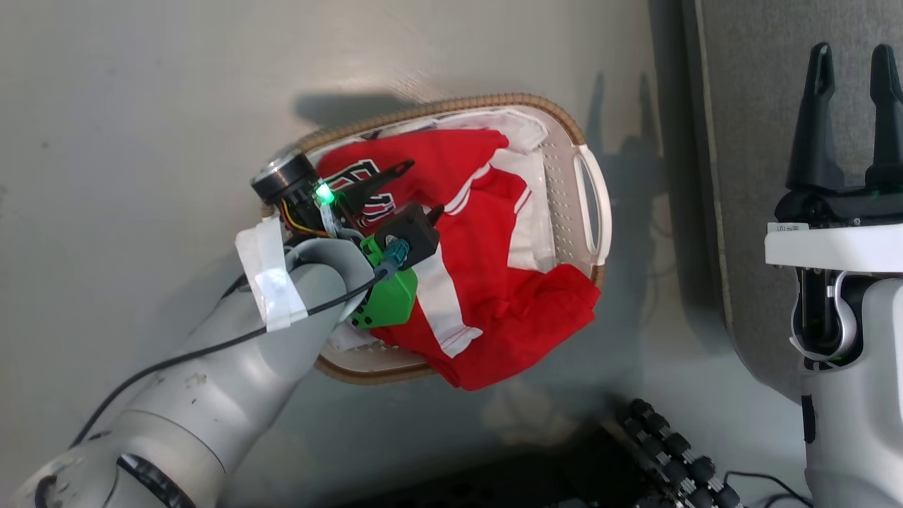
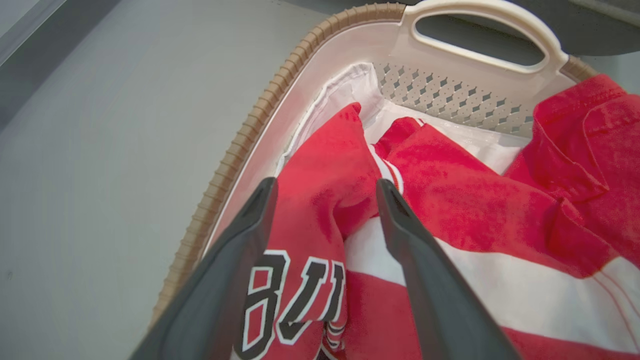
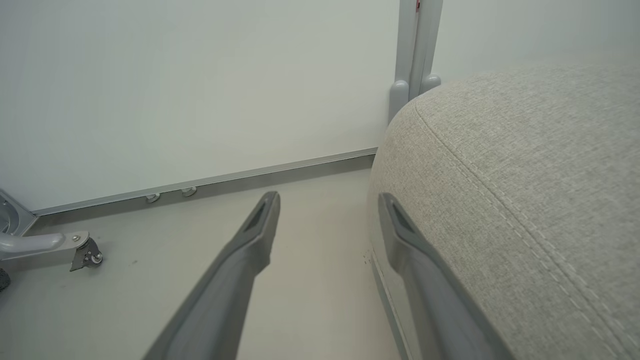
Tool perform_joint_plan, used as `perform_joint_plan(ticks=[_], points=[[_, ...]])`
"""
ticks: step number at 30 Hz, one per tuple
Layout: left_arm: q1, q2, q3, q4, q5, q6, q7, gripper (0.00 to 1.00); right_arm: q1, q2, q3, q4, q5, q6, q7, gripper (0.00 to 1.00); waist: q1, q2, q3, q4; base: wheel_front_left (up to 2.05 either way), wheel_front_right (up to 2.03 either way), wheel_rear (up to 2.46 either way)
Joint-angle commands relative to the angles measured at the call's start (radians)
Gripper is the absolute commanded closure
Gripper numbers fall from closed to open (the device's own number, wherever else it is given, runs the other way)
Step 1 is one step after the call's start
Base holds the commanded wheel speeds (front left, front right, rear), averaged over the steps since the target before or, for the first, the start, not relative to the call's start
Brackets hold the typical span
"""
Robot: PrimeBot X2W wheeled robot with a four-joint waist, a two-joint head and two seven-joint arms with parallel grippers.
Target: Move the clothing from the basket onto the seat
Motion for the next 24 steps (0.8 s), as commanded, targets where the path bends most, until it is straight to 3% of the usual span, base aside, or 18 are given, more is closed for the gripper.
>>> perform_joint_plan(ticks=[1,14,15,16,17,18,19,20,24], points=[[-0.027,0.010,-0.017,0.013,-0.005,0.002,0.000,0.00,-0.013,-0.002,0.003,-0.007,0.010,-0.001,-0.002,0.00,-0.0002,0.0108,0.057,-0.048,0.00,0.00,0.00],[-0.116,-0.021,-0.018,0.197,-0.034,0.049,0.043,0.00,-0.014,-0.002,0.036,-0.031,0.038,-0.001,-0.002,0.00,-0.0002,0.0108,0.089,-0.062,0.00,0.00,0.00],[-0.117,-0.026,-0.016,0.205,-0.038,0.054,0.044,0.05,-0.013,-0.002,0.037,-0.031,0.038,-0.001,-0.002,0.00,-0.0002,0.0108,0.088,-0.062,0.00,0.00,0.00],[-0.118,-0.030,-0.015,0.211,-0.042,0.057,0.045,0.37,-0.012,-0.002,0.038,-0.030,0.038,-0.001,-0.002,0.00,-0.0002,0.0108,0.087,-0.062,0.00,0.00,0.00],[-0.119,-0.033,-0.013,0.215,-0.045,0.059,0.044,0.54,-0.012,-0.002,0.038,-0.029,0.039,-0.001,-0.002,0.00,-0.0002,0.0108,0.086,-0.062,0.00,0.00,0.00],[-0.117,-0.035,-0.011,0.218,-0.049,0.060,0.040,0.79,-0.011,-0.002,0.039,-0.027,0.040,-0.001,-0.002,0.00,-0.0002,0.0108,0.084,-0.061,0.00,0.00,0.00],[-0.115,-0.038,-0.010,0.221,-0.053,0.059,0.036,0.92,-0.011,-0.002,0.039,-0.025,0.041,-0.001,-0.002,0.00,-0.0002,0.0108,0.081,-0.061,0.00,0.00,0.00],[-0.110,-0.040,-0.008,0.224,-0.058,0.058,0.033,1.00,-0.010,-0.002,0.040,-0.021,0.042,-0.001,-0.002,0.00,-0.0002,0.0108,0.077,-0.060,0.00,0.00,0.00],[-0.088,-0.048,-0.002,0.226,-0.077,0.065,0.020,1.00,-0.002,-0.002,0.037,-0.005,0.037,-0.001,-0.002,0.00,-0.0002,0.0108,0.050,-0.054,0.00,0.00,0.00]])
